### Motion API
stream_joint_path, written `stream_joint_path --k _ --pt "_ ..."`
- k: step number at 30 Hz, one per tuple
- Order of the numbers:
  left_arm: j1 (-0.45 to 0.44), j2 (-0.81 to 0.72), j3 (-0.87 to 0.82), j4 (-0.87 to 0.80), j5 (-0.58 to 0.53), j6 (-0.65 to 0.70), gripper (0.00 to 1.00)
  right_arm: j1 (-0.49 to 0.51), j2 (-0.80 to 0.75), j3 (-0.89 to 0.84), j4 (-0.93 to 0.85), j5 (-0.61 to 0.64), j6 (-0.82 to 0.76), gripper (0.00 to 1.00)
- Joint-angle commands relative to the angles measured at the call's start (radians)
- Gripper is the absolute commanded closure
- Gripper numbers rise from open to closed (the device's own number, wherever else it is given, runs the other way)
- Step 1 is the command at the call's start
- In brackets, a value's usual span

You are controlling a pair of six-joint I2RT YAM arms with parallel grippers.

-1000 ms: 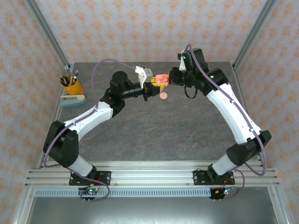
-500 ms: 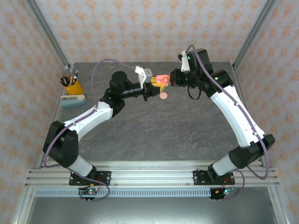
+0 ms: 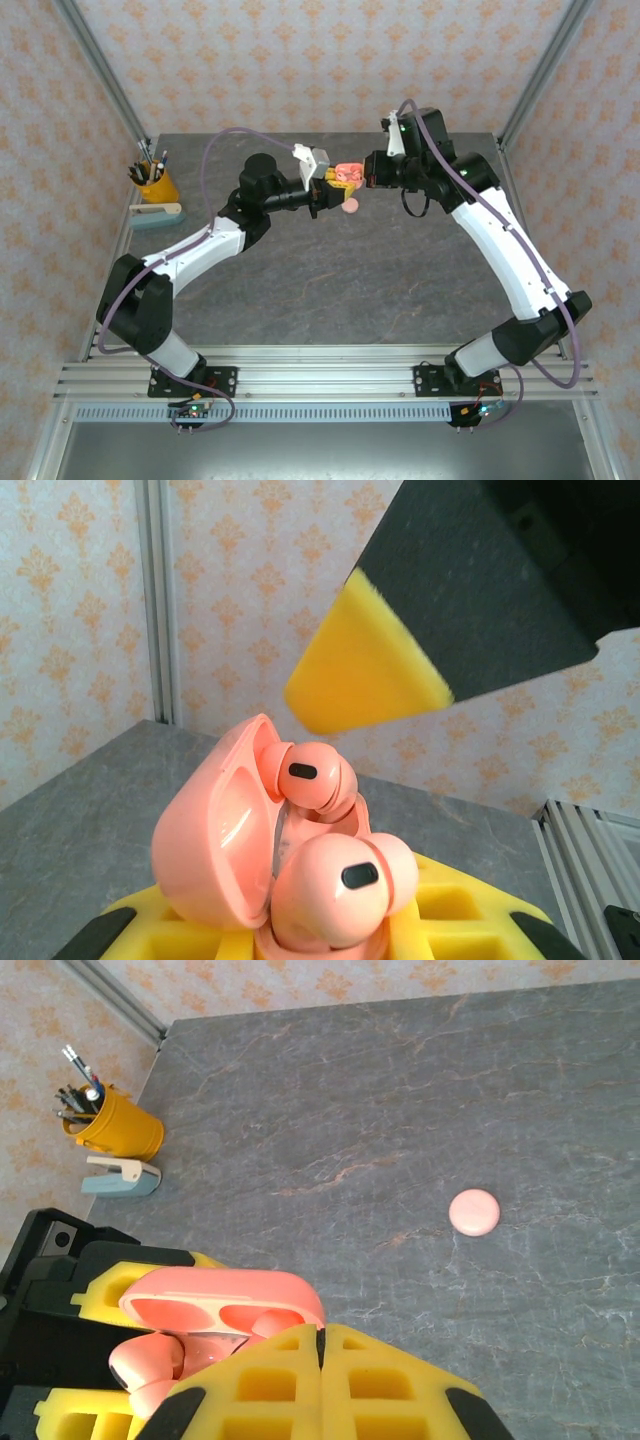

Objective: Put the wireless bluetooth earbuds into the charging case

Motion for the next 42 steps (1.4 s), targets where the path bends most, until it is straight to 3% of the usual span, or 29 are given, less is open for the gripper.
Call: stream_joint_path --k 1,36,42 --pt "-0.001 -0.004 0.006 0.017 0.008 -0.009 1.00 0.002 -0.042 0.015 -0.001 0.067 0.017 0.97" --pt "0.000 -0.006 0.012 0.009 0.008 -0.007 1.00 0.001 0.018 0.047 -0.038 -0.152 -0.029 0.99" --pt "0.000 -0.003 0.017 0.005 0.008 -0.008 1.00 0.001 -0.041 0.009 -0.033 0.030 -0.007 0.99"
